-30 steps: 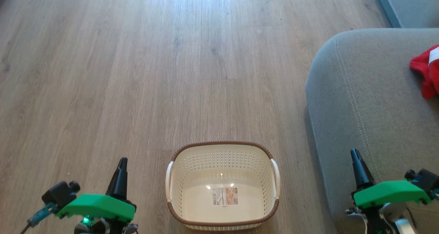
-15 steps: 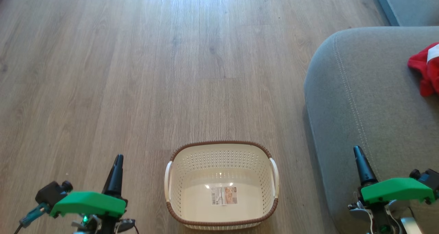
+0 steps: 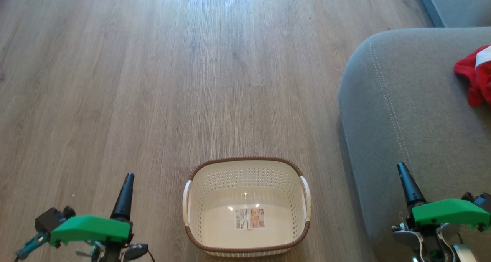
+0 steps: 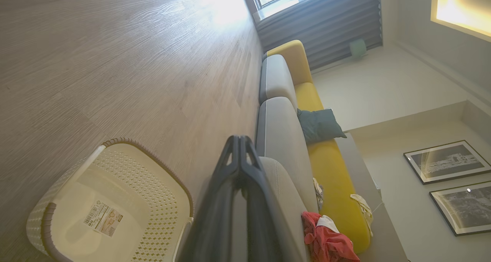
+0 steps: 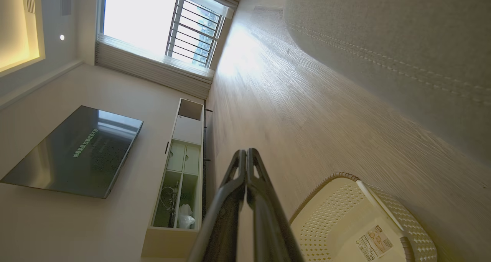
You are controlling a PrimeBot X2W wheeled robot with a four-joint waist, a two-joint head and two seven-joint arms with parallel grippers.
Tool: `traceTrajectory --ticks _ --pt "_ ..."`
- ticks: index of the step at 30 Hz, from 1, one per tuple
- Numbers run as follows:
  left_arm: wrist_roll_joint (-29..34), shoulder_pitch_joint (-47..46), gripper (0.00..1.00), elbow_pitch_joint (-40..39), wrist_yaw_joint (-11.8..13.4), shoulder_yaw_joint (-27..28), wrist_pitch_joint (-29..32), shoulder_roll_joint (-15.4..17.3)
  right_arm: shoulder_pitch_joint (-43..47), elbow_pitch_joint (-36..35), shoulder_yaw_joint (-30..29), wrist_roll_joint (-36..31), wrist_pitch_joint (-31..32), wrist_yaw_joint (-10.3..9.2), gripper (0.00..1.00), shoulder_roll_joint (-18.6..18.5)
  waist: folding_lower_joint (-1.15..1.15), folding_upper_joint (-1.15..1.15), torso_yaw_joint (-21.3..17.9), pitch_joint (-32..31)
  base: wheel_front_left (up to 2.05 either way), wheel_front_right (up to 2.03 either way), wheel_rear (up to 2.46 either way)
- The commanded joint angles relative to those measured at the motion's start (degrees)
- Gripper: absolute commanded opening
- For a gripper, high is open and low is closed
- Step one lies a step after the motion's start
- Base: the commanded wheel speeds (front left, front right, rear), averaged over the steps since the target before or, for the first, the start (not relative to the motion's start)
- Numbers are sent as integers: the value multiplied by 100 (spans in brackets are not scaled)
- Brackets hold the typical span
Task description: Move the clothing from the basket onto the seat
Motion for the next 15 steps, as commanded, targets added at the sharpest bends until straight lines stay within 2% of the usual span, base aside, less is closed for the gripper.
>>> traceTrajectory --ticks 1,15 --pt "-197 -380 0 -135 -83 207 45 53 -338 -249 32 178 61 0 0 9 0 0 -6 3 0 0 0" --pt "-968 -459 0 -88 -184 373 267 51 -373 -308 -108 843 278 0 0 72 0 0 -44 20 0 0 0"
